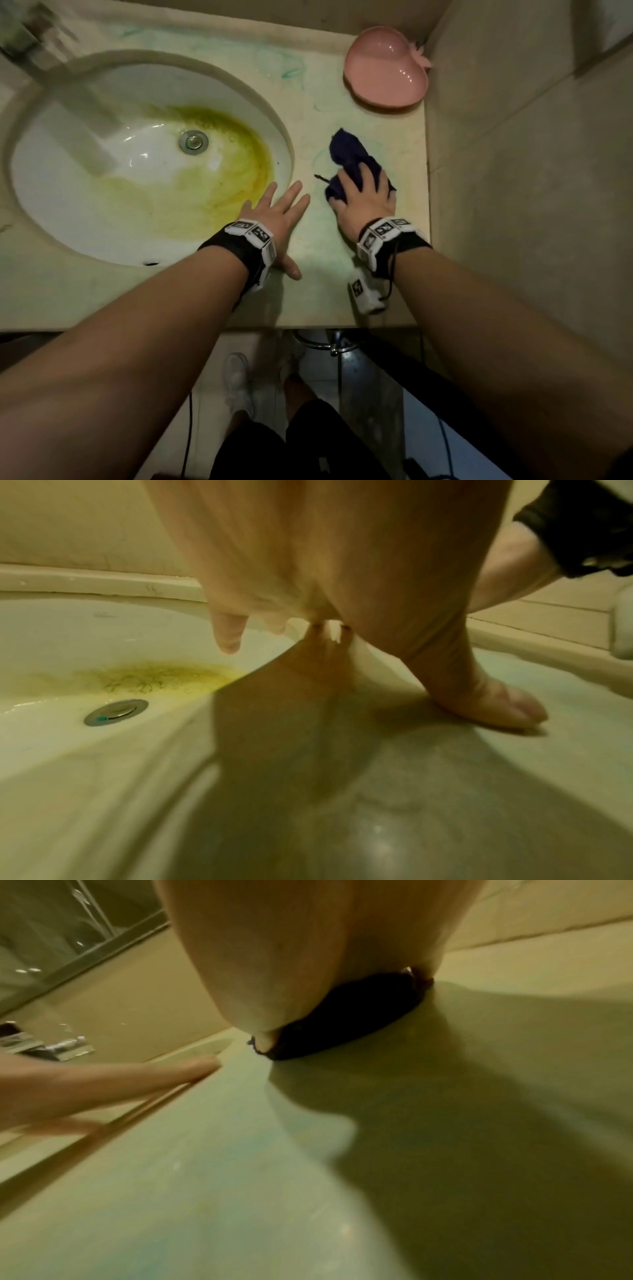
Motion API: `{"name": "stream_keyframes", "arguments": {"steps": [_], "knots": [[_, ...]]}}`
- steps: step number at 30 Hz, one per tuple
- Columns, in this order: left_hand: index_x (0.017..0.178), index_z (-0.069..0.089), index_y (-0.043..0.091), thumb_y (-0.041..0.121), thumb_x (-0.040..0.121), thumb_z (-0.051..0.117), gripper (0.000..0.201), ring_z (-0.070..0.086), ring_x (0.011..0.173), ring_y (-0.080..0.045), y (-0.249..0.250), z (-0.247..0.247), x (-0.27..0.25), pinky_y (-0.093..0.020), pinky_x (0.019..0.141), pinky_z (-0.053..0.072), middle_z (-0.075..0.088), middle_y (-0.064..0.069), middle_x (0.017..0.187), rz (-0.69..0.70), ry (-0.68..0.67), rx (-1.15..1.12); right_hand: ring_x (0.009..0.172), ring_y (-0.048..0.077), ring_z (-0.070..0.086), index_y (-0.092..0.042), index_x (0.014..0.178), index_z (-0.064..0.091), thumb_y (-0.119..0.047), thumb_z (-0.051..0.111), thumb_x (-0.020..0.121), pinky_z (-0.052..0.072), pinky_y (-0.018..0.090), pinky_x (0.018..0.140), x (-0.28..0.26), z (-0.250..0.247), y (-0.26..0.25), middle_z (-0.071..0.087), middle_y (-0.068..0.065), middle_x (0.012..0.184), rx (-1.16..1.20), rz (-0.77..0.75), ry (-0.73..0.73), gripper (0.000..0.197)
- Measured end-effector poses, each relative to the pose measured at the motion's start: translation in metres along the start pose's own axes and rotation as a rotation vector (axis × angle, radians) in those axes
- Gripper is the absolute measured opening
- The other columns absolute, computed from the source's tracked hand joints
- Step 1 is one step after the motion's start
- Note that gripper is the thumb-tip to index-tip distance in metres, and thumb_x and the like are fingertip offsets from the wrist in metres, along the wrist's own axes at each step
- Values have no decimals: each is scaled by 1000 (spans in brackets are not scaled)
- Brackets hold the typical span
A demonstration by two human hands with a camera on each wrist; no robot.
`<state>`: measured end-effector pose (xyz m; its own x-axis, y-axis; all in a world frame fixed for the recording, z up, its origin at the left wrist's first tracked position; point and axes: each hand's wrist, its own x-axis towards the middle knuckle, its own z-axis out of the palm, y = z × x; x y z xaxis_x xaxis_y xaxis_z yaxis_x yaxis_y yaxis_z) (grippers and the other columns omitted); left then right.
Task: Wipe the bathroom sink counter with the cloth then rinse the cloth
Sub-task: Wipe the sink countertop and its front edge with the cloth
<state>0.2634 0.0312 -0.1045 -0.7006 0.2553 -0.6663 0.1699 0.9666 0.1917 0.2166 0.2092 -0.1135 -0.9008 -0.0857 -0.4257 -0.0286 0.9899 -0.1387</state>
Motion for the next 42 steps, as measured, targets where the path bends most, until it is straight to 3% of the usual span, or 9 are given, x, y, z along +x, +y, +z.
{"name": "stream_keyframes", "arguments": {"steps": [6, 13, 17, 21, 25, 28, 32, 38, 42], "knots": [[149, -14, 32, 71, 45, 78, 145, -20, 144, -31, -1, 3, 3, -65, 112, 5, -28, 13, 154, -9, 7, 26, 144, 39, -6, -38, 149, 8, -53, 31, 95, 5, 61, 114, 62, -26, 7, -4, 1, 160, 40, 206, -27, 61], [150, -15, 24, 72, 49, 76, 144, -18, 145, -30, 3, -1, -7, -62, 114, 6, -27, 13, 155, -36, 14, 6, 145, 37, -7, -37, 149, 12, -48, 32, 97, 0, 56, 116, 19, -10, -31, -4, 0, 160, -27, -44, -23, 57], [150, -13, 23, 71, 50, 76, 143, -17, 145, -29, 5, -1, -12, -60, 115, 7, -27, 12, 155, -50, 27, -17, 145, 34, -6, -39, 148, 14, -49, 34, 95, 2, 54, 117, -8, -5, 17, -2, -2, 160, 8, 36, -25, 58], [150, -14, 25, 70, 49, 78, 144, -18, 145, -29, -1, 3, -7, -60, 114, 7, -27, 14, 154, -47, 27, -45, 144, 38, -6, -38, 149, 12, -52, 32, 95, 3, 59, 115, 36, -16, 17, -3, 0, 160, 51, 161, -14, 58], [150, -14, 26, 71, 49, 77, 143, -17, 145, -30, -1, 5, -7, -61, 113, 7, -26, 15, 155, -42, 27, -41, 144, 39, -7, -37, 149, 11, -51, 29, 96, 1, 59, 114, 62, -17, -34, -3, -1, 160, 37, 34, -3, 58], [150, -14, 25, 70, 51, 77, 142, -16, 145, -30, 3, 1, -10, -60, 114, 8, -26, 13, 155, -47, 26, -37, 145, 37, -5, -38, 149, 15, -49, 30, 96, 1, 56, 116, 28, -3, -42, 0, -2, 161, -17, -58, 16, 56], [150, -13, 22, 68, 54, 77, 139, -15, 146, -29, 5, 1, -13, -59, 115, 9, -25, 11, 156, -68, 33, -37, 145, 33, -3, -39, 147, 21, -48, 33, 96, 3, 53, 117, -10, 4, -2, 5, -2, 160, -7, -31, 47, 53], [150, -11, 25, 67, 54, 78, 138, -15, 146, -28, -2, 10, -9, -58, 114, 11, -26, 14, 155, -53, 41, -94, 145, 38, -4, -37, 149, 15, -48, 30, 97, 3, 60, 114, 63, -21, -12, 0, 2, 160, 67, 156, 26, 55], [151, -10, 24, 66, 55, 78, 137, -13, 146, -28, 1, 9, -11, -58, 114, 13, -24, 13, 156, -50, 50, -96, 145, 38, -1, -37, 148, 20, -46, 33, 96, 4, 58, 115, 41, -4, -49, 4, 2, 160, -1, -8, 48, 54]]}}
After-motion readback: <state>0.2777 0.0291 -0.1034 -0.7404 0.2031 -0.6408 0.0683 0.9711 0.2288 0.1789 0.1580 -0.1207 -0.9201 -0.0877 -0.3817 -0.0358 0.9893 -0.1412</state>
